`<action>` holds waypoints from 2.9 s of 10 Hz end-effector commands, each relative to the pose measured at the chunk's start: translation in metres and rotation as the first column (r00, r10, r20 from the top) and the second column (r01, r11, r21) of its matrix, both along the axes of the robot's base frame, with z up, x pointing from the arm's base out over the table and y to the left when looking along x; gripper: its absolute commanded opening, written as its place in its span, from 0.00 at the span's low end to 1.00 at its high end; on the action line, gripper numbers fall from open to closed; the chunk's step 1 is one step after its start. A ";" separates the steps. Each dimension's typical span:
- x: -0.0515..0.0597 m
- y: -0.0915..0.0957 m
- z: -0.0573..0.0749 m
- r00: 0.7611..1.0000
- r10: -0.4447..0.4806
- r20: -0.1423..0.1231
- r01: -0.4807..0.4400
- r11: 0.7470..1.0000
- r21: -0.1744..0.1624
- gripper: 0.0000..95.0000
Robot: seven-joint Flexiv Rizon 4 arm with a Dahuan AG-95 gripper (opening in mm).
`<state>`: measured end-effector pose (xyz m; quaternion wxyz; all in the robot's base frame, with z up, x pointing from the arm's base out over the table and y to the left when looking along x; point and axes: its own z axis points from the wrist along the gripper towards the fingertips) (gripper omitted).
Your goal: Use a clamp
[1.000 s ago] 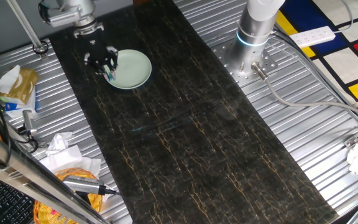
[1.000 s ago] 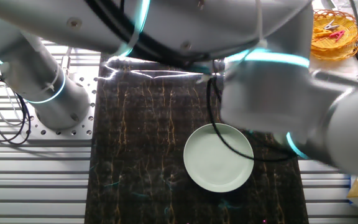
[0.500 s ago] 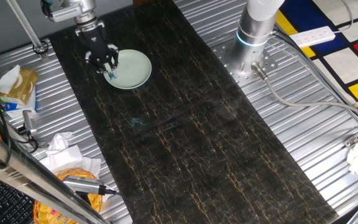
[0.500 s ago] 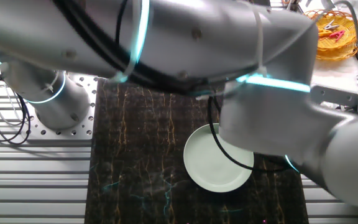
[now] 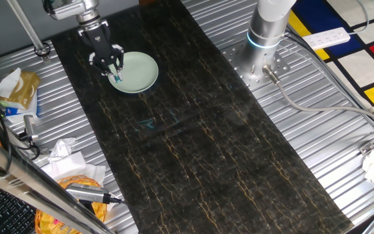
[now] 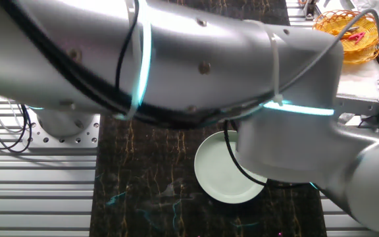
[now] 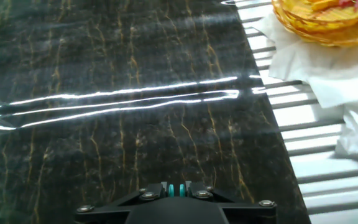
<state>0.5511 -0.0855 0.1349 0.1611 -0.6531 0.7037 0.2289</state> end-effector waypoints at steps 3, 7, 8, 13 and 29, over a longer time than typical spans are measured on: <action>-0.006 -0.004 0.000 0.996 0.091 0.010 -0.091 0.995 0.029 0.00; -0.020 -0.009 0.003 0.989 0.139 0.049 -0.141 0.989 0.050 0.00; -0.021 -0.009 0.003 0.987 0.148 0.054 -0.151 0.987 0.048 0.00; -0.023 -0.004 0.000 0.980 0.183 0.074 -0.187 0.982 0.038 0.00; -0.041 -0.012 -0.027 0.959 0.242 0.147 -0.258 0.961 0.098 0.00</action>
